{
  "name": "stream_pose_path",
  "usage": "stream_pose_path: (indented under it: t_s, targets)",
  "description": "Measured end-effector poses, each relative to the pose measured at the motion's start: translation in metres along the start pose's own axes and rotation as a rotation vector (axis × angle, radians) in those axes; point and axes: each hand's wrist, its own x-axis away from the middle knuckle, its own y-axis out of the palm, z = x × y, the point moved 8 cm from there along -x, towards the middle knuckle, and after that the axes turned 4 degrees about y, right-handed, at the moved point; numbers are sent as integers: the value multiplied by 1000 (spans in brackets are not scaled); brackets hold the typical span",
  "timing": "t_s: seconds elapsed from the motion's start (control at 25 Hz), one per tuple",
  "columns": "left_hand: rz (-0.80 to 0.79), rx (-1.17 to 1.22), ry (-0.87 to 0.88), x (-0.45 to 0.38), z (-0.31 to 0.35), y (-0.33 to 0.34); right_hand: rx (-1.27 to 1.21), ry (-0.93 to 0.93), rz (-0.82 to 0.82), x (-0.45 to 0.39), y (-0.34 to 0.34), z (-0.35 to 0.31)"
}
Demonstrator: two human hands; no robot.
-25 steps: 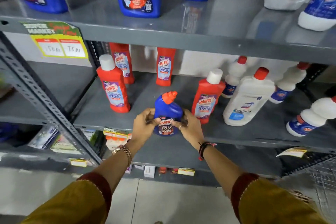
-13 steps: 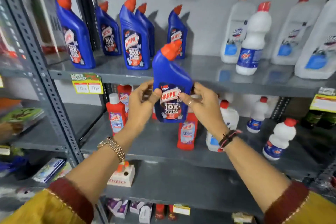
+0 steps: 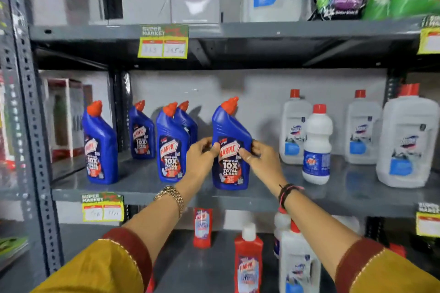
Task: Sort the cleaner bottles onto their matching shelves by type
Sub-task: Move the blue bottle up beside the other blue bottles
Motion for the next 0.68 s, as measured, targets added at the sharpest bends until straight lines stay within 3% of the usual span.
stream_pose_path:
  t_s: [0.24, 0.52, 0.68]
  targets:
    - [3, -105, -42, -24, -43, 2, 52, 72, 65, -29, 22, 37]
    - [-35, -137, 37, -23, -45, -2, -232, 192, -7, -33, 36, 58]
    - [356, -420, 446, 19, 2, -63, -323, 290, -164, -20, 55, 80]
